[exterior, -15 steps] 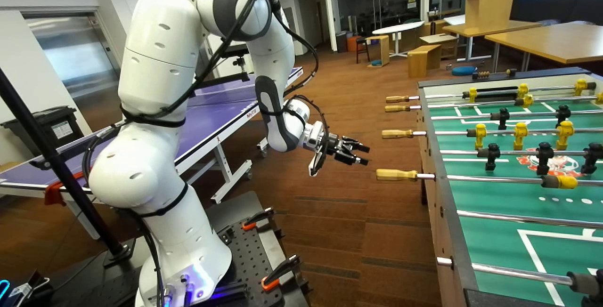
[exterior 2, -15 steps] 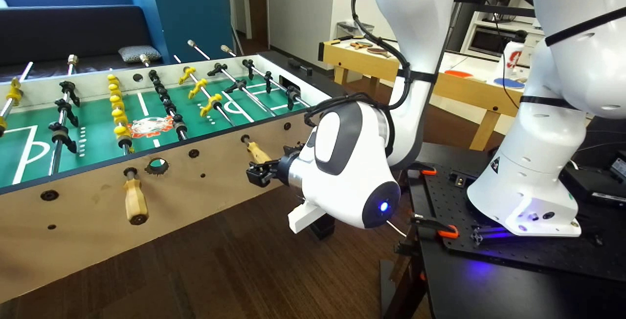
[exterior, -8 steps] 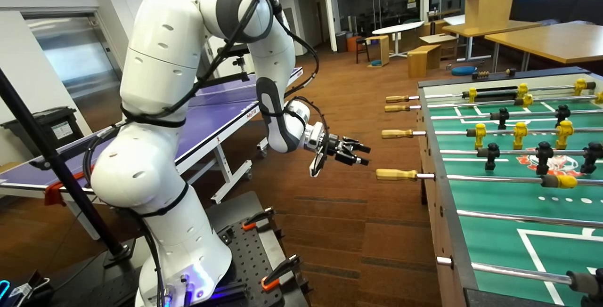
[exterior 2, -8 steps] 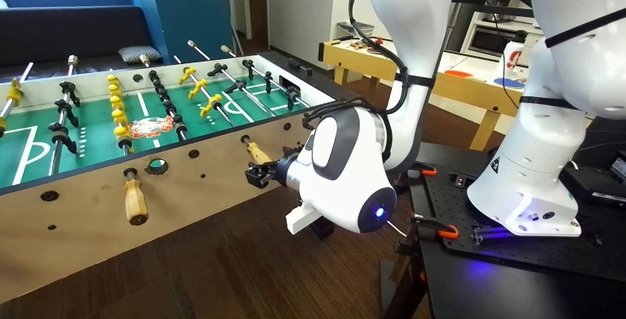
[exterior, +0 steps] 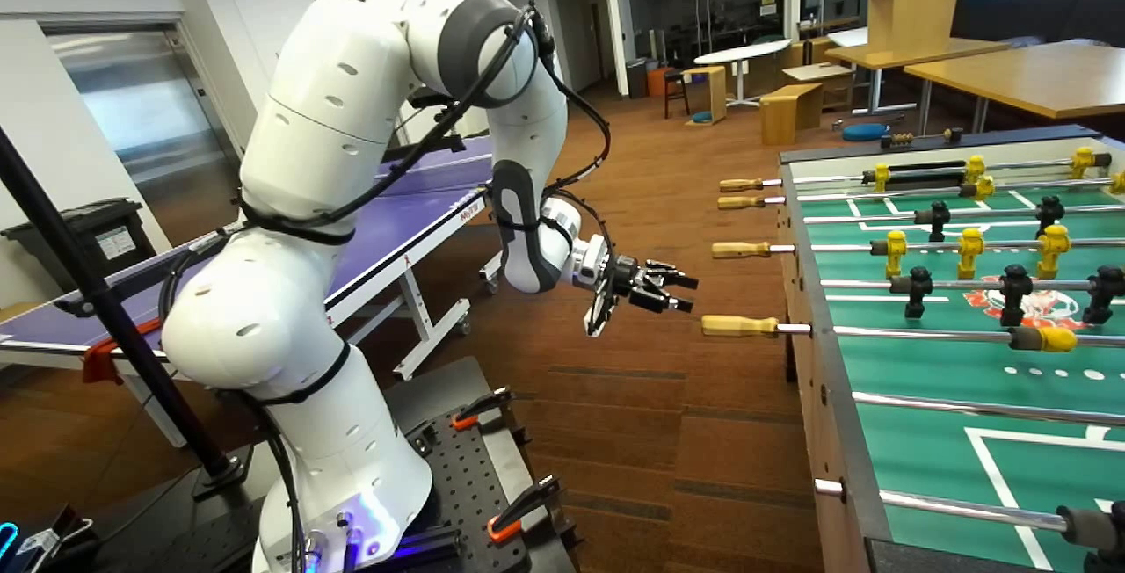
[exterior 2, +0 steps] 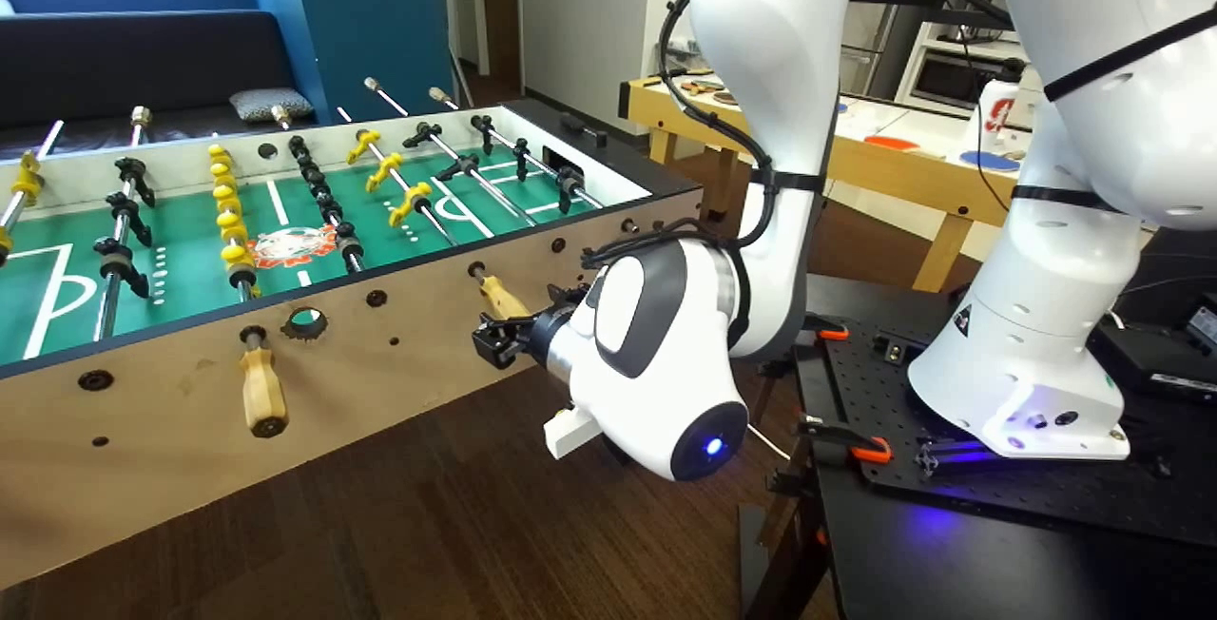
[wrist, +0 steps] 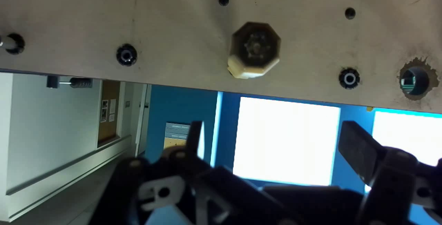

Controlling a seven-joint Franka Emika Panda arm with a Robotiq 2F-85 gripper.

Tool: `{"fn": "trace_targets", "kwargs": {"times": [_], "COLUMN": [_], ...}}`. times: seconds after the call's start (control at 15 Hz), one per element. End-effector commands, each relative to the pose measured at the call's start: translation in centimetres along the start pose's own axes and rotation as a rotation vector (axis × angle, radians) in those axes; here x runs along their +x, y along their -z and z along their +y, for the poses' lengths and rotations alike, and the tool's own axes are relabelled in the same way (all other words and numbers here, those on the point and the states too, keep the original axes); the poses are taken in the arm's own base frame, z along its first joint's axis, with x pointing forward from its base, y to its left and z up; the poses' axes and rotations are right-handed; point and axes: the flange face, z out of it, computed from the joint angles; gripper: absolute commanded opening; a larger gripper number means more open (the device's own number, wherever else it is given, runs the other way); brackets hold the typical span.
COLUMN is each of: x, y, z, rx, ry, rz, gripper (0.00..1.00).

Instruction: Turn the right rod anti clockwise

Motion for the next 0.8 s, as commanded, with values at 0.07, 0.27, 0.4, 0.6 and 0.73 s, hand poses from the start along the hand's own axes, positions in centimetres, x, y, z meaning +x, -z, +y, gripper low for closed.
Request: {"fn": "trace_targets", "kwargs": {"times": [0.07, 0.27, 0.4, 0.6, 0.73], "x": [-1.6, -2.4, -3.3, -5.0, -5.9], "y": [-0.7, -1.4, -1.8, -2.4, -2.6], "z": [-0.7, -0.8, -0.4, 0.3, 0.8], "rx": [-0.010, -0.013, -0.019, -0.023, -0.026], "ry": [-0.012, -0.033, -0.040, -0.042, -0.043], "rz": [0.034, 0.067, 0.079, 0.090, 0.096], "gripper": [1.00, 1.00, 1.00, 1.00, 1.00]}}
